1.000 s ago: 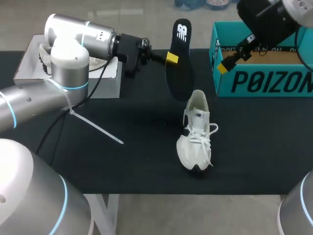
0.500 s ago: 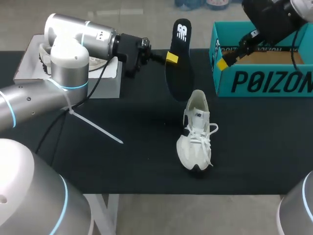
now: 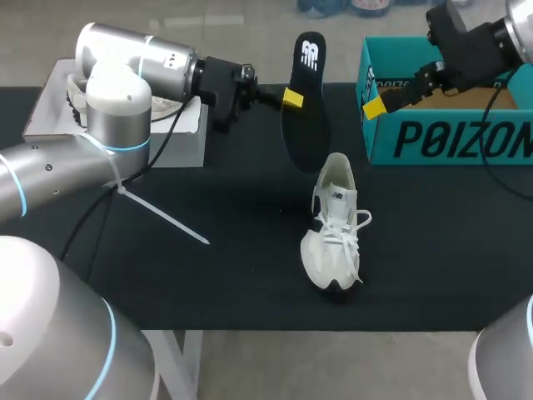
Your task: Take the shoe out of the shoebox, open the shoe tongue, remove and reinsert the insole, then place the shoe into the shoebox
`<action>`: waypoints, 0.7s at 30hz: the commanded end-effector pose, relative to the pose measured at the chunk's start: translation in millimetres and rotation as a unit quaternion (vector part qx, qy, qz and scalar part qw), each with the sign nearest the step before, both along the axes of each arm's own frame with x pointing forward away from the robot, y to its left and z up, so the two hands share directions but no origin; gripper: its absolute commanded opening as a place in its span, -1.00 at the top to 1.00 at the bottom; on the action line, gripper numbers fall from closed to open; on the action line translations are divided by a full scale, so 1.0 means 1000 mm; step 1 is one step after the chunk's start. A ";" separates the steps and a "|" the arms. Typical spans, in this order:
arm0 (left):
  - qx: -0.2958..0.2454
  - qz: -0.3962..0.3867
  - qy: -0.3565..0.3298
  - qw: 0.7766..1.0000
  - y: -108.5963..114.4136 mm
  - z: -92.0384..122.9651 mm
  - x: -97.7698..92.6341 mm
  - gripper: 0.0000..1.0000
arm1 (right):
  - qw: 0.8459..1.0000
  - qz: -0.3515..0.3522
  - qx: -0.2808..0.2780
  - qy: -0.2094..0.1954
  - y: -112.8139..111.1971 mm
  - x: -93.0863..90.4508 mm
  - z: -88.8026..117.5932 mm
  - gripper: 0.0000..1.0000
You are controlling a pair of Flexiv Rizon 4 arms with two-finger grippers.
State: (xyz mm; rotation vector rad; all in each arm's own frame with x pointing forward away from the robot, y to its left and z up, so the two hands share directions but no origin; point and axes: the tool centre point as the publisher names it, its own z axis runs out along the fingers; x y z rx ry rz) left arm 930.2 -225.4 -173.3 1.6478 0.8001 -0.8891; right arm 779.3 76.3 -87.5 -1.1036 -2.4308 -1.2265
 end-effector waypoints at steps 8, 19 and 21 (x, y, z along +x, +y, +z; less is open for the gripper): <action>-0.001 0.001 -0.001 1.000 -0.001 -0.001 0.000 1.00 | 0.997 0.006 0.074 -0.005 0.016 0.038 -0.020 -1.00; -0.001 0.001 -0.001 1.000 -0.001 -0.001 0.000 1.00 | 0.996 0.024 0.088 -0.004 0.035 0.066 -0.045 -1.00; -0.001 0.001 -0.001 1.000 -0.001 -0.001 0.000 1.00 | 0.996 0.026 0.085 -0.001 0.041 0.070 -0.052 -1.00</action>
